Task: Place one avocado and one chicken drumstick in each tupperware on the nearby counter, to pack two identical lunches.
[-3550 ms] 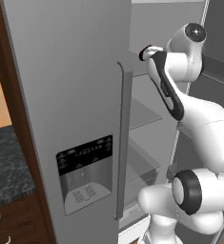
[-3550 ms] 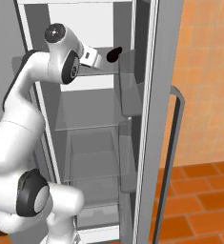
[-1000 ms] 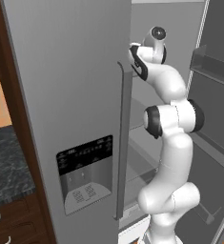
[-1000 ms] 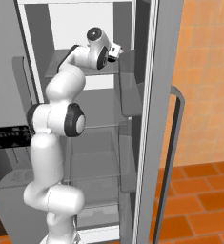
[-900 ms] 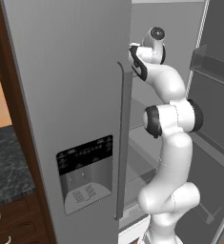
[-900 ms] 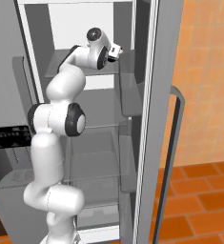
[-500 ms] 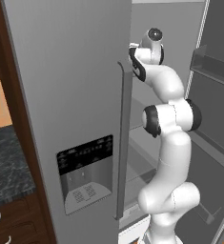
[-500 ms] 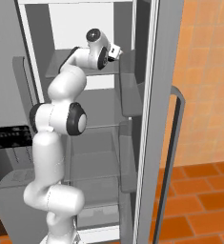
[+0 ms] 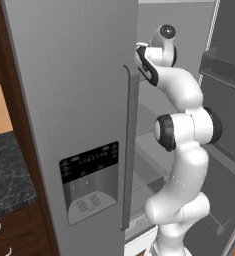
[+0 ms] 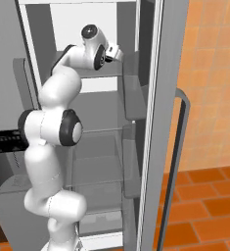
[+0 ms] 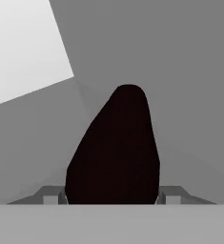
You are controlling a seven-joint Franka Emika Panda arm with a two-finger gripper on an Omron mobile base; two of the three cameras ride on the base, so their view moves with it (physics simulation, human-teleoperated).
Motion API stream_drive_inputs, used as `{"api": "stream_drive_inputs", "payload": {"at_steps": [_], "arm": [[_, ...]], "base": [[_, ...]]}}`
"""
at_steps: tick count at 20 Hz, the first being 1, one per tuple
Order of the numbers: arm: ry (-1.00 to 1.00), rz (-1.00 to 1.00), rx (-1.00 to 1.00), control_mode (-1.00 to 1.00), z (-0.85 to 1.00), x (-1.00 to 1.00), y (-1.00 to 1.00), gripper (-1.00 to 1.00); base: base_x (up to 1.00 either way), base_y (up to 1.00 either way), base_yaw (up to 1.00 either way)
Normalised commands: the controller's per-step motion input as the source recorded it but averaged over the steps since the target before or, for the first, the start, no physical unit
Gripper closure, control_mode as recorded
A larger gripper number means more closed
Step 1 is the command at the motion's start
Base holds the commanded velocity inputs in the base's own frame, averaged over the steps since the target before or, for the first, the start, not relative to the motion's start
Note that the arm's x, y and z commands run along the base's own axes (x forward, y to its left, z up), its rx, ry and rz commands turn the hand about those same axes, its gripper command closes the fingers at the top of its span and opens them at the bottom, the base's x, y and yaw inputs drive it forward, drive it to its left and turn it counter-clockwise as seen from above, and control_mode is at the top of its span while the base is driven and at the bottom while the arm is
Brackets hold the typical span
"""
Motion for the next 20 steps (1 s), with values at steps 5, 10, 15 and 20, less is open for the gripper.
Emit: {"api": "stream_drive_inputs", "payload": {"at_steps": [5,10,15,20], "arm": [[-0.07,0.12,-0.02,-1.00,-0.01,-1.00,0.17,1.00],[-0.05,0.11,0.00,-1.00,0.08,-1.00,0.00,1.00],[0.04,0.16,-0.05,-1.00,0.14,-1.00,0.00,1.00],[0.05,0.18,-0.11,-1.00,0.06,-1.00,0.07,1.00]], "base": [[0.00,0.00,0.00],[0.00,0.00,0.00],[0.00,0.00,0.00],[0.00,0.00,0.00]]}}
